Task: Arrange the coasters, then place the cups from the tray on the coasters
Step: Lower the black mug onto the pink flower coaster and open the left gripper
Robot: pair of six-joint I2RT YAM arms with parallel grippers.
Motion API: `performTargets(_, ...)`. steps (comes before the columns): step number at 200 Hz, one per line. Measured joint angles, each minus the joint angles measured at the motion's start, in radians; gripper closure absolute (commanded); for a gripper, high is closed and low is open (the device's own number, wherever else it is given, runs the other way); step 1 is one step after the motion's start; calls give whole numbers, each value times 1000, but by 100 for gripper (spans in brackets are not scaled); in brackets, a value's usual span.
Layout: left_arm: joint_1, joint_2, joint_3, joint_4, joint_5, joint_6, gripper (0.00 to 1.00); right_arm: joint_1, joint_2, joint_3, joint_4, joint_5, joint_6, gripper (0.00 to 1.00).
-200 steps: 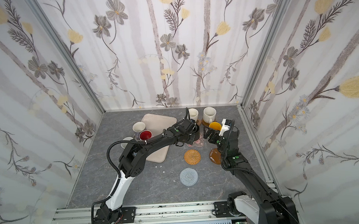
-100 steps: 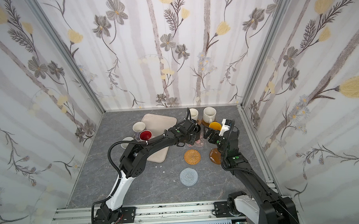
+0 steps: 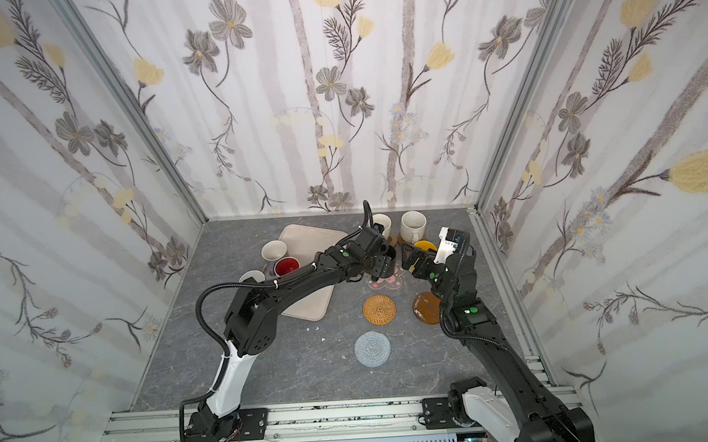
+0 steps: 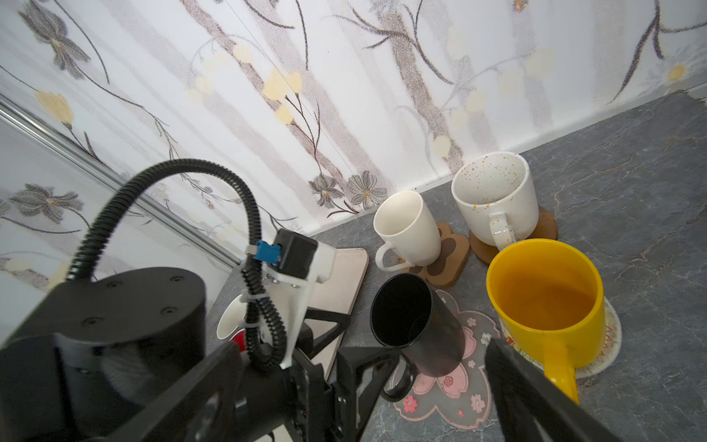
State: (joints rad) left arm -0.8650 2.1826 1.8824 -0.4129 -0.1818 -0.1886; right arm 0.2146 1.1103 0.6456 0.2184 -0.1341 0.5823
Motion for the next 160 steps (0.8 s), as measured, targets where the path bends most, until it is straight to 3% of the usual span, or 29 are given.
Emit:
performTargets(83, 32, -343, -314, 20, -107, -70, 20, 19, -10, 85, -129, -79, -70, 4)
performTargets(160, 165, -724, -739, 42, -131, -198, 22, 289, 248, 277, -224, -35, -108, 13)
